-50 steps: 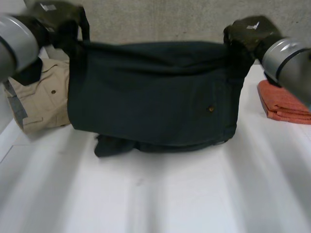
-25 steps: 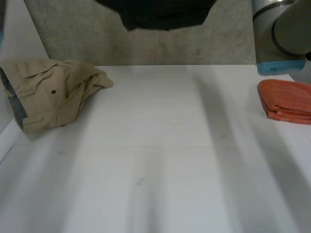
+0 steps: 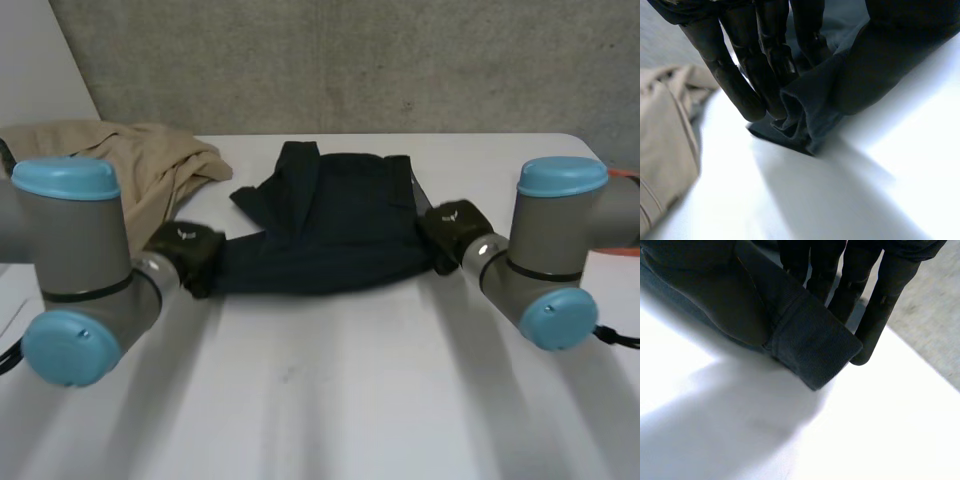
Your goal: Fold the laundry.
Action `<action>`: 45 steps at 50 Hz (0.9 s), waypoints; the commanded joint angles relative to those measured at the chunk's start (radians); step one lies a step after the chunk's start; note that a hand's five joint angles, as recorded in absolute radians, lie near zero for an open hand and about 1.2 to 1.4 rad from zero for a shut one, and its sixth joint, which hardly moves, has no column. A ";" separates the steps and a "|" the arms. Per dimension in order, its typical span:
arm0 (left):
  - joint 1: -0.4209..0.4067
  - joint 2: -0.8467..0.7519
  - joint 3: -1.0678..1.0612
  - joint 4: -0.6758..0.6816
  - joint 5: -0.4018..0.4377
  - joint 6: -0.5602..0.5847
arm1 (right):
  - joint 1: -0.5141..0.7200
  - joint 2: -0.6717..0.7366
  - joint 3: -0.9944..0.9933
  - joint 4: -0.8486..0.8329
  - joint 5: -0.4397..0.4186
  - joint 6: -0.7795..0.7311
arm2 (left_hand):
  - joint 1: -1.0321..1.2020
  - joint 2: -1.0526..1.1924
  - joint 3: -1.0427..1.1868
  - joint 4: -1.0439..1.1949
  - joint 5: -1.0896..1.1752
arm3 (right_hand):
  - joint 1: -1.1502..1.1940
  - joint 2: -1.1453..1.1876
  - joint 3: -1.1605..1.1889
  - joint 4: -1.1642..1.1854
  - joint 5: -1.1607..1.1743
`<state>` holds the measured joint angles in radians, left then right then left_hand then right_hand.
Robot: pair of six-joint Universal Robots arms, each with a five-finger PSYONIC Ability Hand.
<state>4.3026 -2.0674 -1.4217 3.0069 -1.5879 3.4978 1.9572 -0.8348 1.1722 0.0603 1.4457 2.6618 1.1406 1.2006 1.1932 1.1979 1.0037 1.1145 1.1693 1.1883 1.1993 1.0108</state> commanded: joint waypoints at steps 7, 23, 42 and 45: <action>-0.024 0.285 -0.241 -0.442 0.120 0.207 | -0.061 -0.339 0.337 0.375 -0.027 -0.362 | 0.256 0.196 0.203 0.198 0.218 | 0.282 0.227 0.208 0.197 0.211; -0.038 0.155 0.088 -0.396 0.040 0.260 | -0.089 -0.288 0.163 0.253 -0.102 -0.223 | 0.256 0.196 0.203 0.198 0.218 | 0.282 0.227 0.208 0.197 0.211; -0.029 -0.539 1.081 -0.269 -0.173 0.113 | -0.009 0.236 -0.373 -0.345 0.039 -0.062 | 0.256 0.196 0.203 0.198 0.218 | 0.174 0.119 0.100 0.089 0.103; -0.038 -0.573 1.139 -0.250 -0.155 0.110 | 0.009 0.301 -0.417 -0.425 0.042 -0.057 | 0.058 -0.002 0.005 0.001 0.020 | -0.572 -0.626 -0.645 -0.656 -0.642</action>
<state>4.2759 -2.5344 -0.4531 2.7287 -1.7341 3.6103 1.9384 -0.6633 0.8436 -0.1884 1.4746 2.6027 1.1406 1.2000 1.1932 1.1977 1.0037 1.0087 1.0273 1.0300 1.0332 0.8877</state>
